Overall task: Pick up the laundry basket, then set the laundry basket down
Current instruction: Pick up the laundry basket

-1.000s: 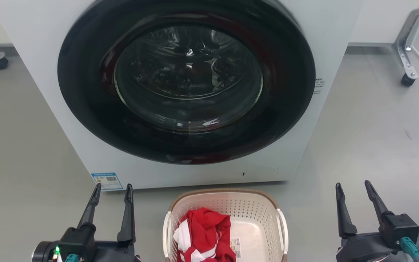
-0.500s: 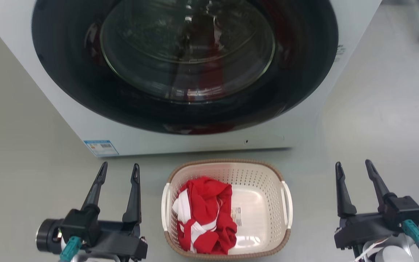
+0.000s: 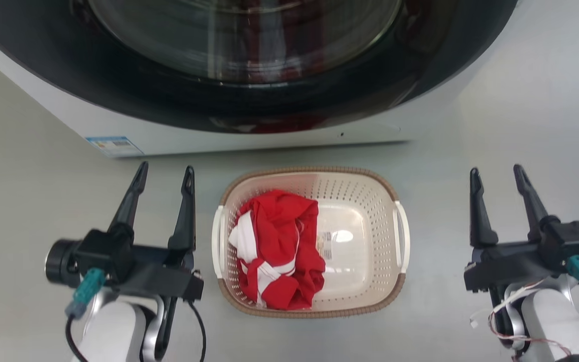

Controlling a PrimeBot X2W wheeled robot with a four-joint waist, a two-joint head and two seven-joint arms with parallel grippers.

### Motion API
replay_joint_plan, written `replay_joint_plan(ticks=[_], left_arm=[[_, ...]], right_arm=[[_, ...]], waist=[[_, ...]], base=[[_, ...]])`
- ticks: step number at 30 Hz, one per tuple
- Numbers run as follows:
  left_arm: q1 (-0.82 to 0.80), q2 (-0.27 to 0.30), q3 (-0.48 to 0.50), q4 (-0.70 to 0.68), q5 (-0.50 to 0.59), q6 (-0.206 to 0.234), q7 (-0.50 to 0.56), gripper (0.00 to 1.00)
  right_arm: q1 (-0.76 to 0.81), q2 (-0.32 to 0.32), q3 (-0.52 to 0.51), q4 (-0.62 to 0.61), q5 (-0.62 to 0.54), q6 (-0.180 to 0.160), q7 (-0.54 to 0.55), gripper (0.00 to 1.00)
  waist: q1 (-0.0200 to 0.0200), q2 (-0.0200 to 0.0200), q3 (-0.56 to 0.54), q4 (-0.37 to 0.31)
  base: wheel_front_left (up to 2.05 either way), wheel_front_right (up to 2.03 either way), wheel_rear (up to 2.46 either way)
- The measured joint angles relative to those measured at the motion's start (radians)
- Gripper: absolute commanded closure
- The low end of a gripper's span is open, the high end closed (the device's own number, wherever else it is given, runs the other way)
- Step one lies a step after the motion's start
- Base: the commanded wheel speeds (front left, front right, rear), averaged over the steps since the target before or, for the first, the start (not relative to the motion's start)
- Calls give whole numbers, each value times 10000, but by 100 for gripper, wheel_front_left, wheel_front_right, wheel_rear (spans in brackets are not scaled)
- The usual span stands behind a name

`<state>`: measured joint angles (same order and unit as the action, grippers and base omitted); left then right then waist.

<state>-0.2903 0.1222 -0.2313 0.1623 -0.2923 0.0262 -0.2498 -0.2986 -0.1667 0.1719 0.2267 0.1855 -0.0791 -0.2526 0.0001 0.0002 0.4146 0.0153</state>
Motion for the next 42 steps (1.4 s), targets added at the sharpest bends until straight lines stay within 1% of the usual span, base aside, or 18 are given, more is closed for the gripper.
replay_joint_plan(ticks=[3, 5, 8, 14, 19, 24, 28, 29, 32, 42], left_arm=[[-539, -79, -13, 263, -230, -188, 25, 0], [-893, -144, -52, 453, -278, -355, 123, 0], [-1403, -171, -46, 825, -332, -493, 293, 0], [-2297, -155, -21, 1824, -541, -719, 642, 0], [-2727, -201, -94, 2759, -658, -894, 895, 0], [-3021, -330, -125, 3626, -851, -1009, 1047, 0], [-3274, -326, -88, 4297, -957, -1074, 1181, 0], [-3325, -326, -69, 4477, -1003, -1149, 1248, 0], [-3454, -341, 17, 4939, -1373, -1185, 1306, 0], [-3882, -360, -125, 6360, -1492, -1415, 1605, 0]], right_arm=[[-353, -4, -27, 63, -2, 15, -2, 0], [-631, 2, -21, 115, -2, 96, -10, 0], [-1122, 33, 13, 288, 0, 194, -12, 0], [-2009, 261, 201, 974, 0, 366, -13, 0], [-2396, 430, 360, 1724, -2, 504, -13, 0], [-2475, 554, 485, 2362, -2, 614, -12, 0], [-2708, 677, 633, 2823, -4, 677, -13, 0], [-2784, 685, 658, 2955, -6, 706, -13, 0], [-2890, 696, 715, 3359, -8, 744, -13, 0], [-3129, 880, 957, 4648, 0, 895, -13, 0]], waist=[[0, 0, 447, -31], [0, 0, 749, -46], [0, 0, 1197, -64], [1, 1, 2036, -108], [0, 1, 2613, -175], [0, 0, 3030, -249], [-1, 0, 3302, -302], [0, 0, 3366, -318], [-1, 0, 3553, -365], [-1, -1, 4197, -439]], base=[[0, 0, 0], [0, 0, 0], [0, 0, 0], [0, 0, 0], [0, 0, 0], [0, 0, 0], [0, 0, 0], [0, 0, 0], [0, 0, 0], [0, 0, 0]])
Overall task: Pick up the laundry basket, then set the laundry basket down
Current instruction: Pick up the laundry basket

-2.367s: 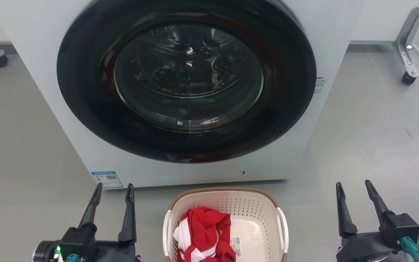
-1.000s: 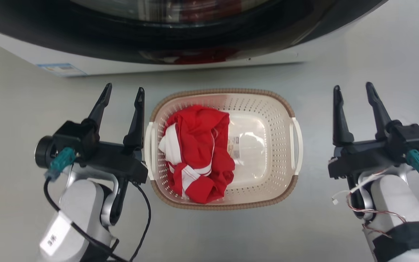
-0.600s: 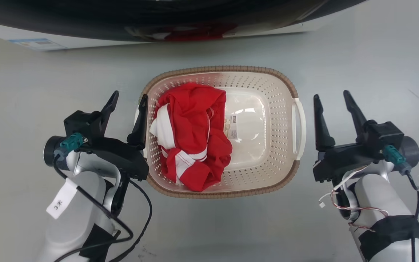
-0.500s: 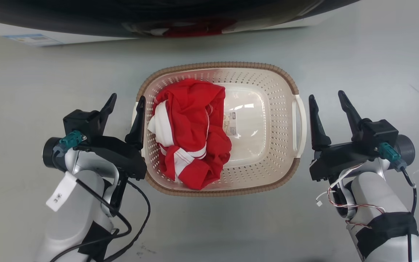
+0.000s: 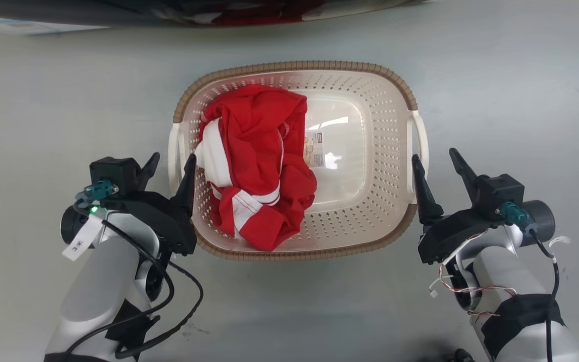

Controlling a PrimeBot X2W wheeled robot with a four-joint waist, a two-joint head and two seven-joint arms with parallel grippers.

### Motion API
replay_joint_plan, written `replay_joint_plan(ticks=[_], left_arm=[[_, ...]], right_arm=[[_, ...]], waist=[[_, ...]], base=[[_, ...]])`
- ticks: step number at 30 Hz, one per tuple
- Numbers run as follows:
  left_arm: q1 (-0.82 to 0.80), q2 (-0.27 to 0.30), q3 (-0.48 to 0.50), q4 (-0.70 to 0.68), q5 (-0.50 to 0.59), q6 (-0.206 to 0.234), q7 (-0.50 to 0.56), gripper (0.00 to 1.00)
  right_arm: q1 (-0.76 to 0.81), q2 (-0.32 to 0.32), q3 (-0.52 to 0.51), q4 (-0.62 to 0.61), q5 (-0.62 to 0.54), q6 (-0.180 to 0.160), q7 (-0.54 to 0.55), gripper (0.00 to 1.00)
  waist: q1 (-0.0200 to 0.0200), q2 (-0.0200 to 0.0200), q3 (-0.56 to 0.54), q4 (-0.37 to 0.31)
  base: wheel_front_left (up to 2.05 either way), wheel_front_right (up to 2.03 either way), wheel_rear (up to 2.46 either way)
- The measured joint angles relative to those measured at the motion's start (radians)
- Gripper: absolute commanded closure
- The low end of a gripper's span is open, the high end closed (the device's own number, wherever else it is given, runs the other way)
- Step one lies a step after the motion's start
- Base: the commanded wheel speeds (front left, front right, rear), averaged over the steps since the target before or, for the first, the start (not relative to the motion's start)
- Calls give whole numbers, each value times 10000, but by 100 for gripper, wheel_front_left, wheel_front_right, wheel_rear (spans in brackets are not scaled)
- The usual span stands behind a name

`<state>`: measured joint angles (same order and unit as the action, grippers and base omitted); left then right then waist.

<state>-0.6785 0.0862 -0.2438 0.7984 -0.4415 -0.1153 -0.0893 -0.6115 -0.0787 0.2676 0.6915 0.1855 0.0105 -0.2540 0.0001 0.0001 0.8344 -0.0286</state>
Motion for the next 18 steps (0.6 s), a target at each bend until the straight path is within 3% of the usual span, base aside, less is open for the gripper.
replay_joint_plan(ticks=[18], left_arm=[[-1191, -17, -151, 1202, -451, -82, 94, 0]], right_arm=[[-1224, 88, 441, 1035, 2, 176, 0, 0]], waist=[[0, -1, 882, 85]], base=[[0, 0, 0]])
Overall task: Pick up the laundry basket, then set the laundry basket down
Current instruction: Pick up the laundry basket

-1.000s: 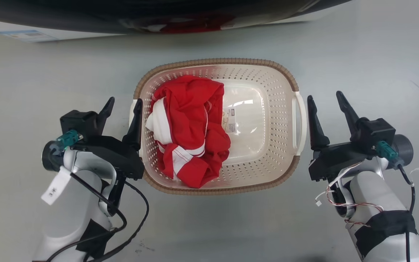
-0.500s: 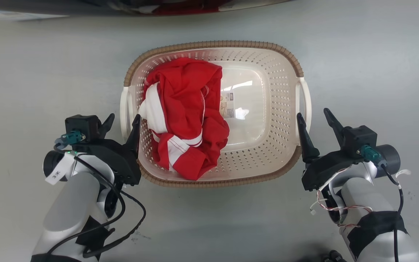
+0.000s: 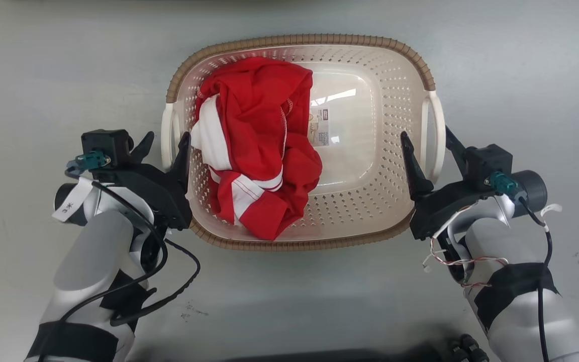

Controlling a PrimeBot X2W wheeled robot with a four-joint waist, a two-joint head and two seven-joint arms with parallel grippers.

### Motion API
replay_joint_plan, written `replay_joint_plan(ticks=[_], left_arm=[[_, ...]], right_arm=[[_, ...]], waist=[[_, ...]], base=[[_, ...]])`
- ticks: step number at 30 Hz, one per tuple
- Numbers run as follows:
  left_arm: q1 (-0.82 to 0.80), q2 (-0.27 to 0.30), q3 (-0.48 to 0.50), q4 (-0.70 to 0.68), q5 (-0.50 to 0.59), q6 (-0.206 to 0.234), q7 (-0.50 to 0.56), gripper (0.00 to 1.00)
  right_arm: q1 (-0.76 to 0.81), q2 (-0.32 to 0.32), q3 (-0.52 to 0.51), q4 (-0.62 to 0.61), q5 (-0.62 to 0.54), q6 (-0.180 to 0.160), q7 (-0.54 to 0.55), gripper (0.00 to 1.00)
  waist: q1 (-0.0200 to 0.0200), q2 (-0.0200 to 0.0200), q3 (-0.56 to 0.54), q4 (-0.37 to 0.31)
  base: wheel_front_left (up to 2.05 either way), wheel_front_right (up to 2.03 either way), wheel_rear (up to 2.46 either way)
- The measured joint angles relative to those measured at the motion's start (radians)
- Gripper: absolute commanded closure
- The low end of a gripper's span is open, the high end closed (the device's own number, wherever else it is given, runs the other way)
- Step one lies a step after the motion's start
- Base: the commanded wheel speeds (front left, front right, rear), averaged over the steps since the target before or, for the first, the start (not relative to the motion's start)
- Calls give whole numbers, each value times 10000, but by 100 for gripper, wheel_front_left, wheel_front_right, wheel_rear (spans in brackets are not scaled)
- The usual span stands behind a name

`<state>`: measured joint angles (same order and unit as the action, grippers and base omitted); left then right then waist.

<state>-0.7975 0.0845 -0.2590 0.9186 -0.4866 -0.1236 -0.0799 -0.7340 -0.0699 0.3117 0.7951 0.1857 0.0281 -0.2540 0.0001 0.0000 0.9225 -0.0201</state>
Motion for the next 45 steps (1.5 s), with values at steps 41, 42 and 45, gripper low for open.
replay_joint_plan(ticks=[41, 42, 45], left_arm=[[-171, -721, -1390, 2351, -1442, -73, 792, 100], [-162, -731, -1404, 2406, -1465, -73, 863, 100], [-128, -773, -1442, 2610, -1572, -75, 1103, 100]], right_arm=[[-149, 219, 102, 3542, 805, 872, -25, 100], [-117, 230, 109, 3626, 815, 878, -15, 100], [-51, 263, 155, 3856, 884, 913, 96, 100]], waist=[[-2, 0, -2734, 541], [-2, 0, -2874, 555], [-2, 0, -3301, 593]], base=[[0, 0, 0], [0, 0, 0], [0, 0, 0]])
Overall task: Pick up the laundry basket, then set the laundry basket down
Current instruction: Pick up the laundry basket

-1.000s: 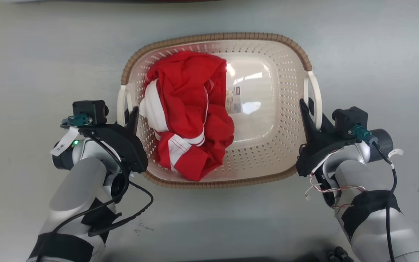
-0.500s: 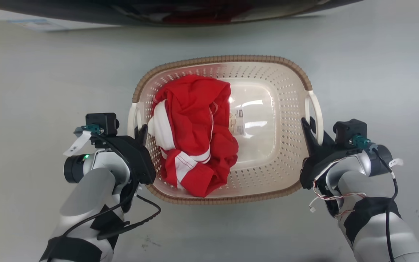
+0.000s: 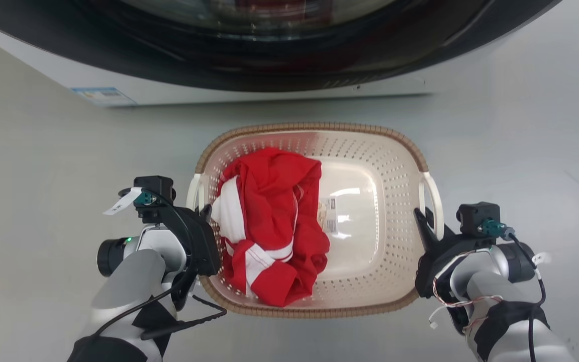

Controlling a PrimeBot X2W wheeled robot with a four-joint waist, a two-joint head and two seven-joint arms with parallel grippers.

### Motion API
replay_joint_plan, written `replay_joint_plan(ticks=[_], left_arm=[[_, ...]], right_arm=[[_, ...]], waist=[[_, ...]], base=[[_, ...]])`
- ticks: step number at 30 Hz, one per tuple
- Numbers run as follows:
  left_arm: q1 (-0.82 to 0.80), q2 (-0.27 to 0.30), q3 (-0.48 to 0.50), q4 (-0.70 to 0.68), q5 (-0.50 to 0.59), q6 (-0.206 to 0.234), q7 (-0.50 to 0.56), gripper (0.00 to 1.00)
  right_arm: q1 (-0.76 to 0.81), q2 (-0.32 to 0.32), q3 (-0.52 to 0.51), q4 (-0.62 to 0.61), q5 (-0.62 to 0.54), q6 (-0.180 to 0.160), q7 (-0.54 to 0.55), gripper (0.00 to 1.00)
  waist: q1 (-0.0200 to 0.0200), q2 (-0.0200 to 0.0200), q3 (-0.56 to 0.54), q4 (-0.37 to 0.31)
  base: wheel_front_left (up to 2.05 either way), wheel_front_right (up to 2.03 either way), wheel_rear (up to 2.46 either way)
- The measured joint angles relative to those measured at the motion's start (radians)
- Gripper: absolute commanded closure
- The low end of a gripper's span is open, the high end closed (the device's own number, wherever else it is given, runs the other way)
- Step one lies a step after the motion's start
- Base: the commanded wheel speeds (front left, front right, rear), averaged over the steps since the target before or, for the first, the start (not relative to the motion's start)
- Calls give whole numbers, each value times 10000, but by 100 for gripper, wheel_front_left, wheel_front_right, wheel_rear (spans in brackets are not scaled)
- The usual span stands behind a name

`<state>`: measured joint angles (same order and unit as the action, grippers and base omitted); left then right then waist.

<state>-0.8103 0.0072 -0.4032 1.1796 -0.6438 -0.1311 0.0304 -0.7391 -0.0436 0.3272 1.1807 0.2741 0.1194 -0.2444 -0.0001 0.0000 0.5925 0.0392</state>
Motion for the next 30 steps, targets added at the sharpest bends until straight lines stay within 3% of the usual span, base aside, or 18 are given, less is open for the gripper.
replay_joint_plan(ticks=[11, 30], left_arm=[[482, -21, -420, 140, -947, 0, 899, 100], [1658, 81, -965, 504, -2048, 6, 2203, 100]], right_arm=[[412, 54, 232, 541, 378, 86, 650, 100], [2002, 42, 1536, 8, 2025, 84, 2199, 100]], waist=[[0, 0, -1536, 63], [0, -1, -3863, 103]], base=[[0, 0, 0], [0, 0, 0]])
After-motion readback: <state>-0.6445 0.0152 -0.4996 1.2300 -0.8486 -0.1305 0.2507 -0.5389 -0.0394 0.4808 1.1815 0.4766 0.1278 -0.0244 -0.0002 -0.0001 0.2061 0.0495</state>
